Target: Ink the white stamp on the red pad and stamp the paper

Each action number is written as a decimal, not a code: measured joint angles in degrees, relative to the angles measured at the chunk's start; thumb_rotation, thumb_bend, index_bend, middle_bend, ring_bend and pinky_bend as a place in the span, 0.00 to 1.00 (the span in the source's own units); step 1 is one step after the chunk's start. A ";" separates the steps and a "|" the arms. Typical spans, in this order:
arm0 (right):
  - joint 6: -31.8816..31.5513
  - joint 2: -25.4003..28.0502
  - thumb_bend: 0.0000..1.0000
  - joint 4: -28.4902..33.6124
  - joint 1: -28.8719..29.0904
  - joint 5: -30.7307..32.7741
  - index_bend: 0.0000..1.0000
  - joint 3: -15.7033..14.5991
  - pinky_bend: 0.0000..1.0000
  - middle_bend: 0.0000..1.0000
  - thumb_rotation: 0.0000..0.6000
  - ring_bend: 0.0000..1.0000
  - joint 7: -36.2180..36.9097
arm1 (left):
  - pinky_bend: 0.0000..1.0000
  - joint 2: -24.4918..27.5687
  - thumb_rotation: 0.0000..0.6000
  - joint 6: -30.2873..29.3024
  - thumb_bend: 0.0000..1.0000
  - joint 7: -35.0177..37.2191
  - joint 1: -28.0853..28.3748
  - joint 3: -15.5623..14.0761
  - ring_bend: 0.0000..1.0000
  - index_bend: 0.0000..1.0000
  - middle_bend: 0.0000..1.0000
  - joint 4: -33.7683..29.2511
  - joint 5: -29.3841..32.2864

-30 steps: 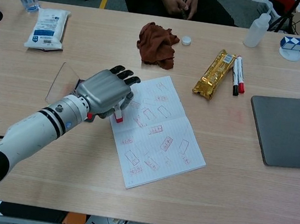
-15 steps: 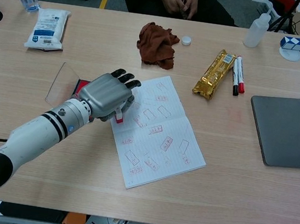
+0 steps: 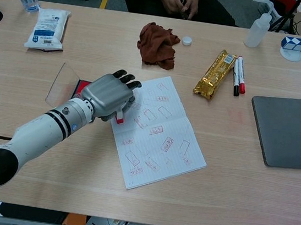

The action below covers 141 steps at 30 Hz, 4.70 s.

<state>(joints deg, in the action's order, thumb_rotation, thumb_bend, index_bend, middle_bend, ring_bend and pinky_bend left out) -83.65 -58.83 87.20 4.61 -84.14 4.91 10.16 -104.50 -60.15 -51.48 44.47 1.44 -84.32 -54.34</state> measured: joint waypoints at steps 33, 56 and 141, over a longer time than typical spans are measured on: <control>0.42 -0.74 0.22 -0.44 0.50 -0.46 0.41 0.24 0.35 0.47 1.00 0.33 0.34 | 0.01 9.29 1.00 -3.15 0.35 2.50 -1.92 -0.99 0.00 0.62 0.10 -12.12 -5.41; 1.19 -0.97 0.21 0.61 1.61 -1.39 0.41 0.02 0.35 0.47 1.00 0.33 -0.40 | 0.01 18.74 1.00 -9.30 0.35 11.21 -11.51 -11.32 0.00 0.60 0.10 -17.11 -22.79; 2.88 -0.29 0.22 1.72 2.31 -0.48 0.42 0.17 0.35 0.47 1.00 0.33 -2.25 | 0.01 31.87 1.00 -18.92 0.34 28.94 -26.02 -0.11 0.00 0.28 0.06 -17.79 -22.58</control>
<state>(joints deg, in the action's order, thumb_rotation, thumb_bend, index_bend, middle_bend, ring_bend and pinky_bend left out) -80.77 -59.12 88.92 6.93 -84.61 5.09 7.91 -72.62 -79.07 -22.55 18.45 1.33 -102.11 -76.92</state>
